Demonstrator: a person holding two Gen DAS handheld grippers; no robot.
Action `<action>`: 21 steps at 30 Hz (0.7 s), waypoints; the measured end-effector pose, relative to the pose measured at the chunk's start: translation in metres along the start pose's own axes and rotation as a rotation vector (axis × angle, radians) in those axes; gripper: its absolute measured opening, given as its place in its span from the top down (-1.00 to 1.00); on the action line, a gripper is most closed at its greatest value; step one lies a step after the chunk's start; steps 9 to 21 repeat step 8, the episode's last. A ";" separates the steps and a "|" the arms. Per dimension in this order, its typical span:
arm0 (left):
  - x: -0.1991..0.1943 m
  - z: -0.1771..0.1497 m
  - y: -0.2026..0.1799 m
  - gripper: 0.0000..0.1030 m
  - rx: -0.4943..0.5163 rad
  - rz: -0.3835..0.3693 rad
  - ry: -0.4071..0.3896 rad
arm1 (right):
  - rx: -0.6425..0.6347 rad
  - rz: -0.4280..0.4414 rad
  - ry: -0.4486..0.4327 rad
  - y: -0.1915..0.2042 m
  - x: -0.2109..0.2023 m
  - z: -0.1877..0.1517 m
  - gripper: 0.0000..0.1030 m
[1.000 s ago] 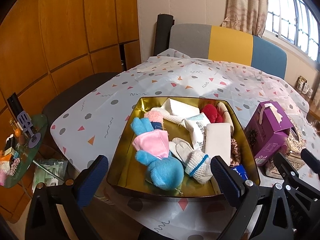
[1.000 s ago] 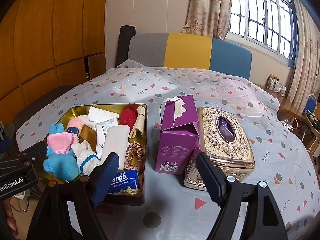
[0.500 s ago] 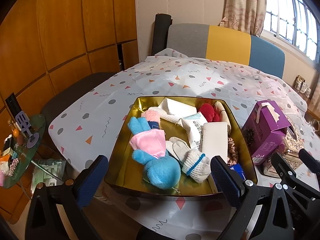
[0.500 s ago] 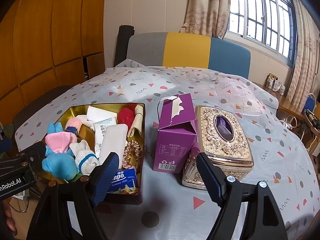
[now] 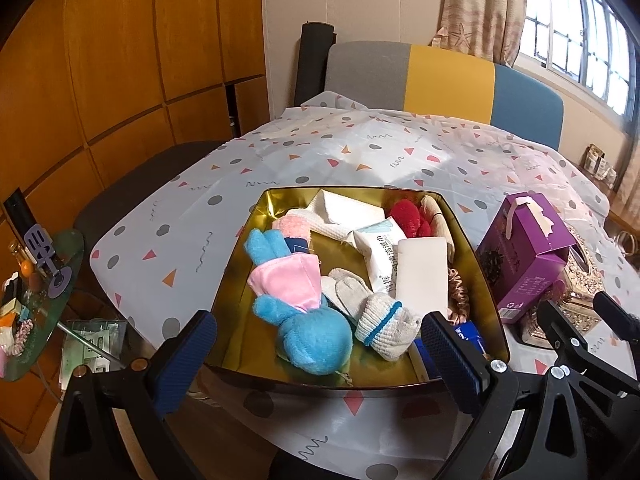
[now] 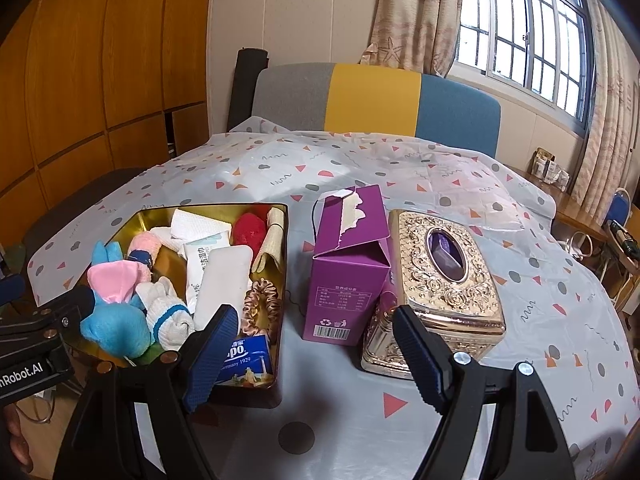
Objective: Organize soft objects
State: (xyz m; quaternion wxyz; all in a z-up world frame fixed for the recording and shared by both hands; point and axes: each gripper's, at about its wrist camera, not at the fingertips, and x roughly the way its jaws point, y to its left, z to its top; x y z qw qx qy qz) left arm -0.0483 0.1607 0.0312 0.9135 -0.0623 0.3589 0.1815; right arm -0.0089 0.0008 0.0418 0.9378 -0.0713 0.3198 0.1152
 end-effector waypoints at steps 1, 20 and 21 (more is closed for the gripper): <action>0.000 0.000 0.000 -0.99 0.004 0.005 -0.001 | 0.000 -0.001 0.000 0.000 0.000 0.000 -0.58; -0.004 0.000 0.001 -0.99 0.008 -0.001 -0.043 | 0.014 -0.006 0.010 -0.006 0.003 -0.004 -0.58; -0.004 0.000 0.001 -0.99 0.008 -0.001 -0.043 | 0.014 -0.006 0.010 -0.006 0.003 -0.004 -0.58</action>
